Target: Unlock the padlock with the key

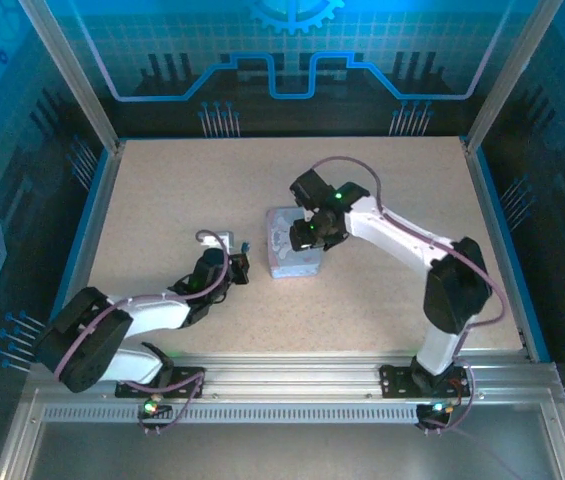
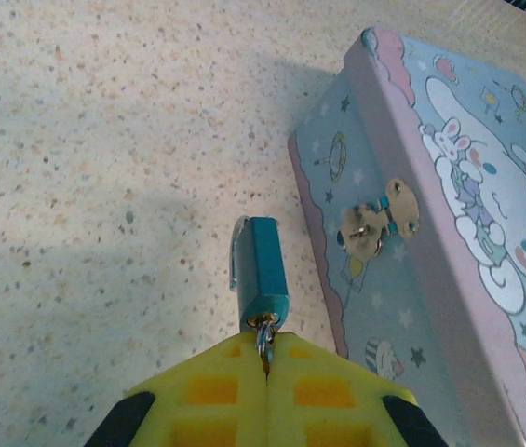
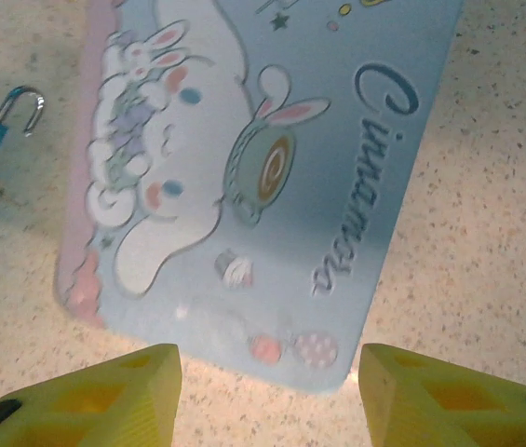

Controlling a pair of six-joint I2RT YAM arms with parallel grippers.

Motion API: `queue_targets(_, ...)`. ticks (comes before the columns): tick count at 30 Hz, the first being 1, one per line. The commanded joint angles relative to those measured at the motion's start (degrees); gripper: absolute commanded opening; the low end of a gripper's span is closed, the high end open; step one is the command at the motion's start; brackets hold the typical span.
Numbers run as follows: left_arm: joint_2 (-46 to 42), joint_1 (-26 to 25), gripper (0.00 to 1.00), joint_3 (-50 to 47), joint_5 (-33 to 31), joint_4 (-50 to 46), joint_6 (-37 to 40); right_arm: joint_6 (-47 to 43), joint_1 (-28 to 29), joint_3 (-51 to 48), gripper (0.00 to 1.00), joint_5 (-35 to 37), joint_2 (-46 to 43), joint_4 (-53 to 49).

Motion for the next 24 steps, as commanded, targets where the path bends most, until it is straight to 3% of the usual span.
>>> queue_targets(1,-4.1,1.7,0.00,-1.8,8.4,-4.5,-1.6,3.0,2.9,-5.4,0.54,2.3,-5.0,-1.1)
queue_targets(10,-12.6,3.6,0.00,-2.8,11.3,-16.6,-2.5,11.9,10.2,-16.8,0.52,3.7,-11.7,1.9)
queue_targets(21,-8.5,5.0,0.00,-1.3,13.7,-20.6,-3.6,17.9,11.8,-19.9,0.51,1.1,-9.6,6.7)
queue_targets(24,-8.1,5.0,0.08,-0.4,12.9,-22.7,-3.4,18.7,11.8,-20.5,0.51,0.1,-8.5,8.4)
